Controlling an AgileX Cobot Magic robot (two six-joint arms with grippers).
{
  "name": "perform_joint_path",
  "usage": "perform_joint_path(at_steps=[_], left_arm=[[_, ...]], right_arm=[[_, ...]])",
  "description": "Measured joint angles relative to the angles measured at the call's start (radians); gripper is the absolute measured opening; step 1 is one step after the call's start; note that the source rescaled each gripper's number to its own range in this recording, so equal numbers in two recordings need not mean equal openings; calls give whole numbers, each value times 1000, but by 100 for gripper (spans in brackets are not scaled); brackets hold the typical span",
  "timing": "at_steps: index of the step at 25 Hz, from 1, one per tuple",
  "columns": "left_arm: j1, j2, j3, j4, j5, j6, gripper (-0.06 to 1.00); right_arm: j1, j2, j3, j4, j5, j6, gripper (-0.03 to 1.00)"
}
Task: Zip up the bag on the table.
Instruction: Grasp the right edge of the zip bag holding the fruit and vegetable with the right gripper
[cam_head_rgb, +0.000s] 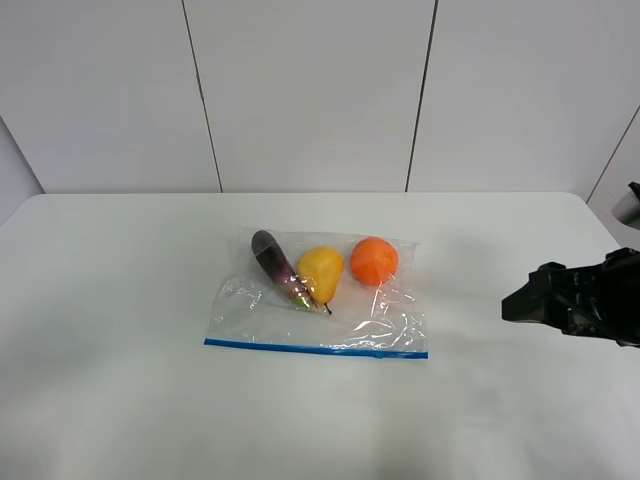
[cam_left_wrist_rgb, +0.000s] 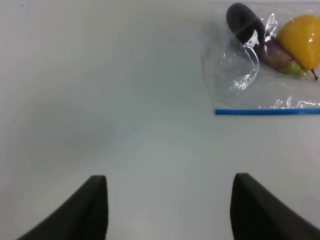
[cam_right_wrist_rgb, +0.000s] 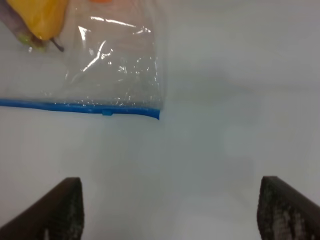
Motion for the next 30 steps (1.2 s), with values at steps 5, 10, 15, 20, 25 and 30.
perform_joint_path(at_steps=[5,10,15,20,25,30], left_arm=[[0,0,0,0,0,0,76],[0,0,0,0,0,0,76],[0,0,0,0,0,0,76],[0,0,0,0,0,0,76],[0,0,0,0,0,0,76],[0,0,0,0,0,0,76]], right_arm=[[0,112,0,46,-57,-53,99],[0,238,0,167,-82,-177,94],[0,354,0,333,-85,-345,94],[0,454,-1,456,-90,-492,94],[0,564,-2,538,-93,-608,94],[0,651,-3,656,-107,-734,94]])
